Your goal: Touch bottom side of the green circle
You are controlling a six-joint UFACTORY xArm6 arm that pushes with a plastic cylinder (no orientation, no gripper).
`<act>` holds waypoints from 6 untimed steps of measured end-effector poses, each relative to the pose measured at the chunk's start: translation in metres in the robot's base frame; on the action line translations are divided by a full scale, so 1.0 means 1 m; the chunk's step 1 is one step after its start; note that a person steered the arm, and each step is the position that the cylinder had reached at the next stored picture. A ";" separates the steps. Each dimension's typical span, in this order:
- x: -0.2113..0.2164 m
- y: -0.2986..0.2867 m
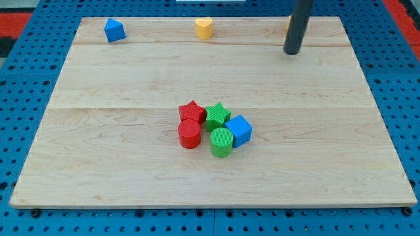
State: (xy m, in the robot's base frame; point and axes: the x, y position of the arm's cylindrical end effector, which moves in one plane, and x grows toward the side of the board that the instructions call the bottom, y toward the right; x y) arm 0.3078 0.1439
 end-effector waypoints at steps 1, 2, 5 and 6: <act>0.019 -0.031; 0.044 -0.068; 0.170 -0.044; 0.210 -0.033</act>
